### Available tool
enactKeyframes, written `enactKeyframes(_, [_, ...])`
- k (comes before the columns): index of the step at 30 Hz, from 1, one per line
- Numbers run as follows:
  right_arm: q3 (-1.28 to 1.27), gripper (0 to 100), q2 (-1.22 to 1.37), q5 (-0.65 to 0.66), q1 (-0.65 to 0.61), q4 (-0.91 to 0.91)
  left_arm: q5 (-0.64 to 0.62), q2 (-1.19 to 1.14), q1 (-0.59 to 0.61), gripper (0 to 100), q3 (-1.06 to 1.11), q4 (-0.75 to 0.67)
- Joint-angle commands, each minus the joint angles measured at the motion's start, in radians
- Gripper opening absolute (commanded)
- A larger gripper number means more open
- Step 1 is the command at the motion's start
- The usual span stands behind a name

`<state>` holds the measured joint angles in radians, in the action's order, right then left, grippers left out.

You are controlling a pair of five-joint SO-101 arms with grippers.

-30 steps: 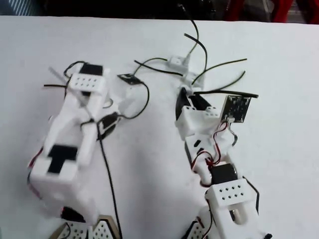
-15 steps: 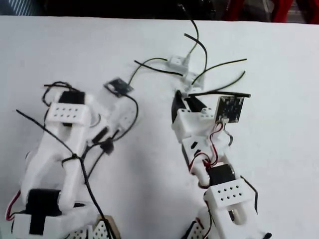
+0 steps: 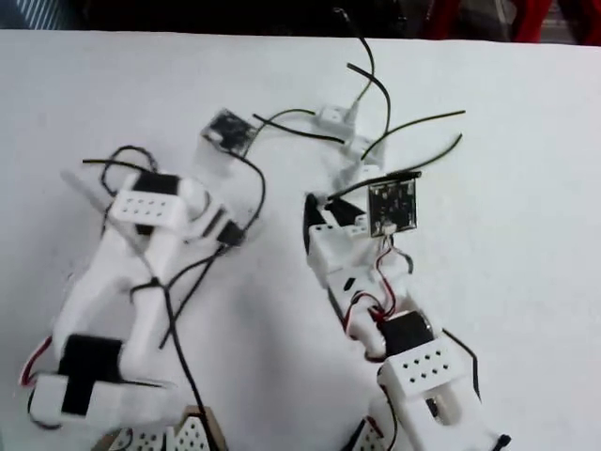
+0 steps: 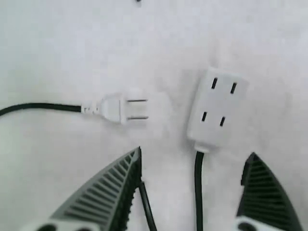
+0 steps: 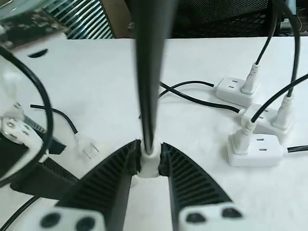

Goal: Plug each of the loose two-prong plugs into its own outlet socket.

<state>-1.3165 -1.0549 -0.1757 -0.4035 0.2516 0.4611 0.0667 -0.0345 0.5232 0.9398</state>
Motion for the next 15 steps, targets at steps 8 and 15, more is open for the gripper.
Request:
enactKeyframes(8, [0.052,1.7,0.002,0.003,0.091,-0.048,-0.006,-0.295,-0.085,29,-0.216,-0.046])
enactKeyframes(15, [0.052,1.7,0.002,0.003,0.091,-0.048,0.144,-0.444,-0.165,21,-0.437,0.229])
